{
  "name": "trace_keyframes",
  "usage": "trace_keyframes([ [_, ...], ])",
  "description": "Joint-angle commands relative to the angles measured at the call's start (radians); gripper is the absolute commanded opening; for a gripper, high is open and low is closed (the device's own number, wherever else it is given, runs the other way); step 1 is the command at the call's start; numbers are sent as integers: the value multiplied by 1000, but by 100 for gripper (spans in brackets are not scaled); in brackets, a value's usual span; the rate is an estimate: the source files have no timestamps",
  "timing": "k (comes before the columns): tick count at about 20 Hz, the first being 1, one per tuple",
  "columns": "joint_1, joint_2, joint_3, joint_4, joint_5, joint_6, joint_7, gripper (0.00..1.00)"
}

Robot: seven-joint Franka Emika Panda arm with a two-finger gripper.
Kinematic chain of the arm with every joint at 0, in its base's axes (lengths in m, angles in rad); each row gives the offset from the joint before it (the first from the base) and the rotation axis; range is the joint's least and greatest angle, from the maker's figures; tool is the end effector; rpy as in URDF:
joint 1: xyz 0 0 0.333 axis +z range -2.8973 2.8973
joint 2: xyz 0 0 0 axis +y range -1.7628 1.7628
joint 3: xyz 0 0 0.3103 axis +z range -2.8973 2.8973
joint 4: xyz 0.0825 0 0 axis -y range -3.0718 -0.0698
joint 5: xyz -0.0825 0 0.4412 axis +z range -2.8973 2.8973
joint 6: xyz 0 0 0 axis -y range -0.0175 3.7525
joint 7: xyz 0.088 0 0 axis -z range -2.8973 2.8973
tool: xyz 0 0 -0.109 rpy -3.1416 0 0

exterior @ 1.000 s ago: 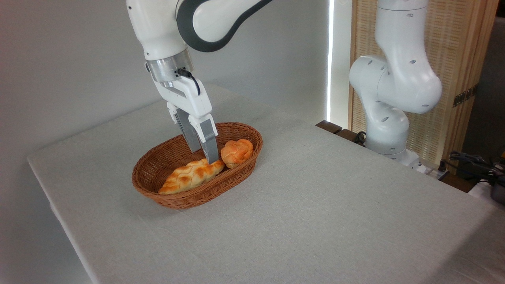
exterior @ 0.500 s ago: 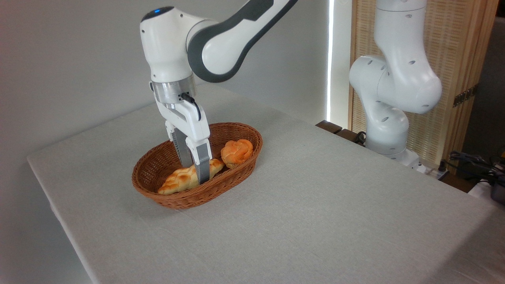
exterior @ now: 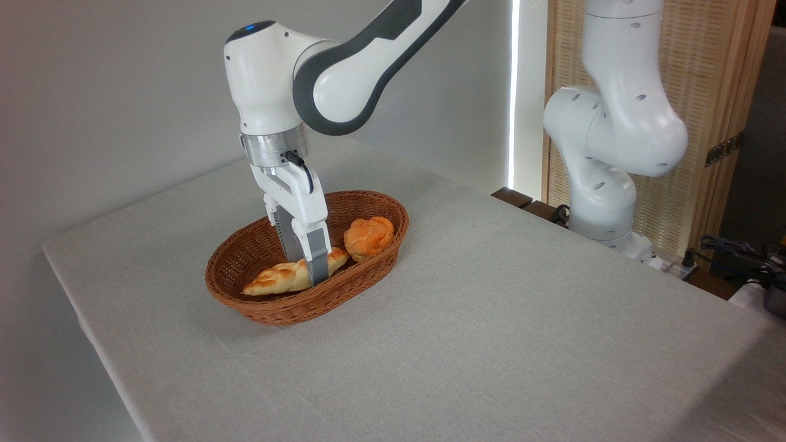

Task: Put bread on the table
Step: 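Close the gripper on the braided loaf and lift it slightly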

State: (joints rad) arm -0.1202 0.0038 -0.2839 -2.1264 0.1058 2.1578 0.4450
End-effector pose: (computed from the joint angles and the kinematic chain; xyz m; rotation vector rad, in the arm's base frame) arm 0.5465 -0.2288 0.3725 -2.7447 1.3369 -0.0396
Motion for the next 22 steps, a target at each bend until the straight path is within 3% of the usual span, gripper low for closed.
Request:
trace_keyframes([
  [1,2,15,-4,-35,20,33,-3,43],
  [3,2,18,-4,-40,20,33,0,38],
  [19,5,7,-3,-30,18,21,1,39],
  [22,7,-1,3,43,3,-47,-14,40],
])
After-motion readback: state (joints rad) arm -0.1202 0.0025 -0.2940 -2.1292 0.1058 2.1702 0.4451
